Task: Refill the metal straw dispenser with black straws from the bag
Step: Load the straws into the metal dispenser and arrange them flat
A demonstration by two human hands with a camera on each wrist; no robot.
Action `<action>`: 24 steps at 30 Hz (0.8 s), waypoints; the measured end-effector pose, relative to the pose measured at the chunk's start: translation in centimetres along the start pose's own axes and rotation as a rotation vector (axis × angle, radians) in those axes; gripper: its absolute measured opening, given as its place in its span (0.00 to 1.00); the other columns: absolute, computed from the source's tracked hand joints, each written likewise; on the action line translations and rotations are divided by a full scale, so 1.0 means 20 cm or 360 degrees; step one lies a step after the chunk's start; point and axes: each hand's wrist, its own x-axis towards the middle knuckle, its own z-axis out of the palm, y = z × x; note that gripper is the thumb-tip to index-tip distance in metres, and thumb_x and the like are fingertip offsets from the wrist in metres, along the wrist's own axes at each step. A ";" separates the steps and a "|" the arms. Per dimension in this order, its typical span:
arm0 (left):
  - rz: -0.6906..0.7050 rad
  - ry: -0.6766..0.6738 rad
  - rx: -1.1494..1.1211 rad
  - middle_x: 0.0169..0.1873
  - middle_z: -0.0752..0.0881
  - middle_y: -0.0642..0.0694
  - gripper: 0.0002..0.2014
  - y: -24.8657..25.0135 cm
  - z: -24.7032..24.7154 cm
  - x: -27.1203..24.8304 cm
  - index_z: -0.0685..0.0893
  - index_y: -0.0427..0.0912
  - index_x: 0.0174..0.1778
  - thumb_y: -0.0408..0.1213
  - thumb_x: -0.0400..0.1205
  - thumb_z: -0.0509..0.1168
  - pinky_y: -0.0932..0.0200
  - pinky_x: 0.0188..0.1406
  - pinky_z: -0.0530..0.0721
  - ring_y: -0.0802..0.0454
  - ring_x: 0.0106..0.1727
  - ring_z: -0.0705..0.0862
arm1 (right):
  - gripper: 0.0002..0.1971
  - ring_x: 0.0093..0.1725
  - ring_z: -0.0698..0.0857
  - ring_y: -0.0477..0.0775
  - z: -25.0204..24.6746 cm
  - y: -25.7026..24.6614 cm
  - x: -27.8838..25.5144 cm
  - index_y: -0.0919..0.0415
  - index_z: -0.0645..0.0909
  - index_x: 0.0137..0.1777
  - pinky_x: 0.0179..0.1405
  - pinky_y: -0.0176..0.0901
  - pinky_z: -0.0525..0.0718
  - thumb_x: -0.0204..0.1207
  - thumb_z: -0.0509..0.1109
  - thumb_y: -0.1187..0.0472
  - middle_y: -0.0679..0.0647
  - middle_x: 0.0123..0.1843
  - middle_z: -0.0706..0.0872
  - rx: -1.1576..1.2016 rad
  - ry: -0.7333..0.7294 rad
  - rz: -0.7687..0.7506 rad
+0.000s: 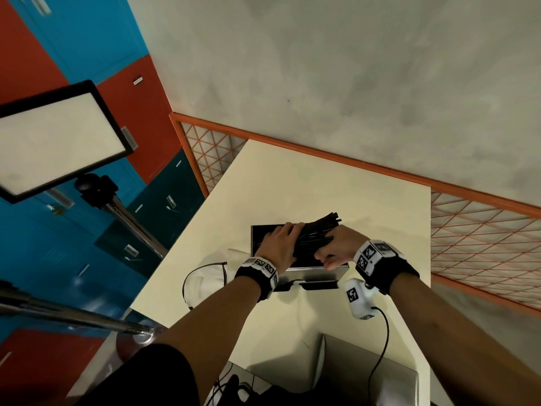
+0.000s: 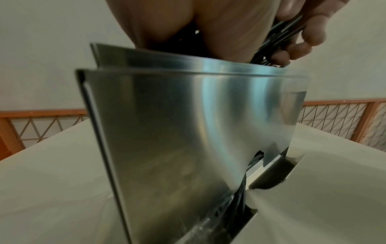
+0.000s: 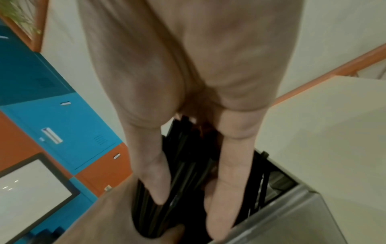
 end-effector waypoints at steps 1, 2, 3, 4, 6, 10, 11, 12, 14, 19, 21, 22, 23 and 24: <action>-0.0012 -0.0016 0.0004 0.70 0.76 0.46 0.45 0.00 0.00 0.00 0.60 0.50 0.83 0.40 0.72 0.78 0.42 0.62 0.82 0.41 0.68 0.78 | 0.10 0.44 0.92 0.64 -0.01 0.01 -0.01 0.68 0.88 0.45 0.52 0.57 0.90 0.65 0.80 0.65 0.64 0.41 0.92 0.0013 0.0038 -0.0005; -0.0023 -0.0033 0.0006 0.70 0.75 0.46 0.45 0.00 -0.01 0.00 0.60 0.51 0.83 0.40 0.72 0.77 0.40 0.62 0.83 0.41 0.68 0.78 | 0.11 0.44 0.92 0.63 -0.03 0.03 -0.04 0.68 0.88 0.46 0.50 0.56 0.91 0.66 0.81 0.64 0.63 0.42 0.92 0.0015 0.0060 -0.0008; -0.0039 -0.0053 -0.0004 0.70 0.74 0.46 0.45 -0.01 -0.01 0.00 0.59 0.52 0.83 0.40 0.73 0.77 0.38 0.61 0.83 0.41 0.69 0.77 | 0.12 0.43 0.92 0.62 -0.05 0.04 -0.06 0.67 0.87 0.48 0.49 0.55 0.91 0.66 0.81 0.63 0.63 0.43 0.92 0.0006 0.0075 0.0001; -0.0059 -0.0073 -0.0023 0.71 0.73 0.47 0.45 -0.01 -0.01 0.00 0.58 0.53 0.83 0.40 0.74 0.76 0.36 0.60 0.84 0.41 0.70 0.76 | 0.13 0.42 0.92 0.60 -0.09 0.06 -0.07 0.67 0.87 0.49 0.48 0.53 0.92 0.67 0.81 0.63 0.62 0.44 0.92 -0.0008 0.0083 0.0012; -0.0098 -0.0117 -0.0050 0.71 0.70 0.46 0.46 -0.02 -0.01 0.00 0.56 0.57 0.83 0.38 0.74 0.76 0.33 0.58 0.84 0.41 0.71 0.73 | 0.16 0.43 0.92 0.56 -0.16 0.11 -0.11 0.64 0.85 0.53 0.47 0.51 0.92 0.69 0.81 0.58 0.60 0.48 0.91 0.0012 0.0109 0.0023; -0.0112 -0.0188 -0.0007 0.71 0.66 0.44 0.48 -0.01 -0.01 0.01 0.53 0.60 0.84 0.35 0.74 0.75 0.29 0.56 0.84 0.40 0.71 0.69 | 0.30 0.65 0.83 0.54 -0.17 0.16 -0.10 0.58 0.80 0.69 0.66 0.51 0.80 0.75 0.71 0.37 0.51 0.67 0.84 0.0137 0.0636 -0.0144; -0.0103 -0.0211 -0.0004 0.71 0.65 0.43 0.49 -0.01 -0.01 0.02 0.53 0.61 0.85 0.35 0.74 0.75 0.29 0.56 0.84 0.39 0.71 0.69 | 0.30 0.69 0.80 0.54 -0.13 0.15 -0.09 0.56 0.78 0.72 0.69 0.48 0.74 0.77 0.66 0.36 0.50 0.71 0.81 0.0187 0.0832 -0.0186; -0.0097 -0.0235 -0.0003 0.71 0.65 0.43 0.49 -0.01 -0.01 0.02 0.52 0.62 0.85 0.34 0.74 0.74 0.30 0.56 0.84 0.39 0.71 0.68 | 0.29 0.72 0.77 0.53 -0.09 0.14 -0.07 0.53 0.76 0.75 0.70 0.45 0.70 0.80 0.63 0.36 0.50 0.75 0.78 0.0290 0.0975 -0.0227; -0.0090 -0.0270 -0.0003 0.70 0.65 0.43 0.49 -0.01 -0.01 0.03 0.52 0.64 0.84 0.35 0.74 0.75 0.30 0.56 0.84 0.38 0.71 0.68 | 0.27 0.76 0.73 0.51 0.02 0.10 -0.03 0.50 0.73 0.77 0.73 0.44 0.66 0.82 0.59 0.38 0.48 0.78 0.75 0.0556 0.1101 -0.0332; -0.0117 -0.0301 -0.0032 0.72 0.66 0.44 0.49 -0.04 -0.01 0.04 0.55 0.62 0.85 0.40 0.72 0.76 0.31 0.60 0.84 0.39 0.73 0.68 | 0.22 0.71 0.77 0.56 0.24 0.03 0.10 0.54 0.79 0.70 0.74 0.55 0.72 0.85 0.58 0.43 0.53 0.71 0.81 0.0644 0.1070 -0.0452; -0.0095 -0.0277 -0.0065 0.72 0.67 0.43 0.49 -0.08 0.00 0.02 0.57 0.57 0.86 0.42 0.71 0.78 0.34 0.64 0.82 0.39 0.73 0.68 | 0.18 0.68 0.78 0.57 0.26 0.01 0.11 0.58 0.81 0.65 0.70 0.52 0.73 0.86 0.59 0.48 0.55 0.67 0.83 0.0539 0.1057 -0.0509; -0.0079 -0.0266 -0.0087 0.71 0.68 0.42 0.49 -0.10 0.00 0.01 0.58 0.55 0.86 0.43 0.71 0.78 0.36 0.67 0.81 0.39 0.73 0.68 | 0.17 0.67 0.79 0.58 0.25 0.02 0.11 0.60 0.82 0.64 0.69 0.48 0.73 0.86 0.59 0.51 0.56 0.66 0.83 0.0510 0.1080 -0.0535; -0.0073 -0.0271 -0.0102 0.72 0.68 0.41 0.49 -0.12 -0.01 0.01 0.59 0.53 0.86 0.44 0.72 0.79 0.38 0.71 0.79 0.39 0.73 0.68 | 0.16 0.67 0.79 0.57 0.23 0.03 0.10 0.61 0.81 0.64 0.67 0.44 0.72 0.86 0.60 0.53 0.57 0.67 0.83 0.0502 0.1120 -0.0553; -0.0070 -0.0285 -0.0105 0.72 0.68 0.40 0.48 -0.14 -0.02 0.00 0.60 0.51 0.87 0.45 0.73 0.79 0.40 0.74 0.77 0.38 0.74 0.68 | 0.17 0.68 0.79 0.57 0.21 0.05 0.10 0.62 0.81 0.66 0.67 0.41 0.71 0.86 0.60 0.54 0.57 0.68 0.82 0.0499 0.1175 -0.0558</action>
